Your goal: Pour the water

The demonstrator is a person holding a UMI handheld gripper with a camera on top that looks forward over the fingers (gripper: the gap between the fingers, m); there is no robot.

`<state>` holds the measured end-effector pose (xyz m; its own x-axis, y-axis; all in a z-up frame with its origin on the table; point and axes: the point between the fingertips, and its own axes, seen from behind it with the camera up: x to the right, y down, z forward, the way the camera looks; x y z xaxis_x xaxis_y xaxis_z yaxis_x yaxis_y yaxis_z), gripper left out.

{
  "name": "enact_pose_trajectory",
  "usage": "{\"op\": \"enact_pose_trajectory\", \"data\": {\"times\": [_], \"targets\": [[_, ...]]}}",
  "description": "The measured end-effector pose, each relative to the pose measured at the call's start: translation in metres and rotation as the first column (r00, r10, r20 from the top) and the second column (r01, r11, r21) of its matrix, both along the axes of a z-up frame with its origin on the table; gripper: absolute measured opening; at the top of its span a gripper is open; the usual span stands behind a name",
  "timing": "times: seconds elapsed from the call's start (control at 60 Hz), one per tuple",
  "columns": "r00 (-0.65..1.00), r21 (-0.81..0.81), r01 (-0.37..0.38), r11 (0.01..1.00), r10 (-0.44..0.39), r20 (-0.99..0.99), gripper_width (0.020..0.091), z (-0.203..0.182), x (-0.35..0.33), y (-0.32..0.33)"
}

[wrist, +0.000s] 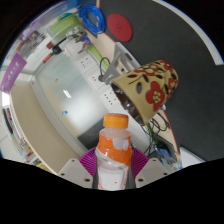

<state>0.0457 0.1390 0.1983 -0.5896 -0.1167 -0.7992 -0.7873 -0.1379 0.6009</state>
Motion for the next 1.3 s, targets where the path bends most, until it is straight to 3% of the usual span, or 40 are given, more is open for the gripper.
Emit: {"op": "enact_pose_trajectory", "data": {"times": [0.083, 0.167, 0.25, 0.333, 0.433, 0.5, 0.683, 0.867, 1.083, 1.2, 1.3], "targets": [[0.983, 0.026, -0.046, 0.999, 0.041, 0.178, 0.0427, 0.018, -0.005, -0.002], [0.875, 0.038, -0.078, 0.996, 0.05, 0.482, 0.0428, 0.036, 0.004, 0.0], [0.621, 0.059, -0.065, 0.996, -0.006, 0.783, 0.0435, 0.057, 0.032, 0.0], [0.316, 0.093, -0.018, 0.995, -0.083, 0.945, 0.0435, 0.087, 0.074, -0.002], [0.032, 0.139, 0.027, 0.99, -0.14, 0.99, 0.0434, 0.106, 0.122, 0.001], [-0.181, 0.125, 0.043, 0.991, -0.116, 0.977, 0.0433, 0.108, 0.152, 0.0], [-0.557, 0.057, 0.058, 0.997, -0.016, 0.831, 0.0432, 0.048, 0.212, 0.006], [-0.624, -0.019, 0.025, 1.0, 0.03, 0.781, 0.0431, -0.03, 0.23, 0.014], [-0.593, -0.042, 0.007, 0.999, 0.038, 0.805, 0.041, -0.093, 0.234, 0.018], [-0.633, 0.017, 0.011, 1.0, -0.006, 0.774, 0.0448, -0.086, 0.233, 0.015], [-0.65, 0.028, 0.013, 1.0, -0.012, 0.76, 0.0532, -0.086, 0.233, 0.013]]}}
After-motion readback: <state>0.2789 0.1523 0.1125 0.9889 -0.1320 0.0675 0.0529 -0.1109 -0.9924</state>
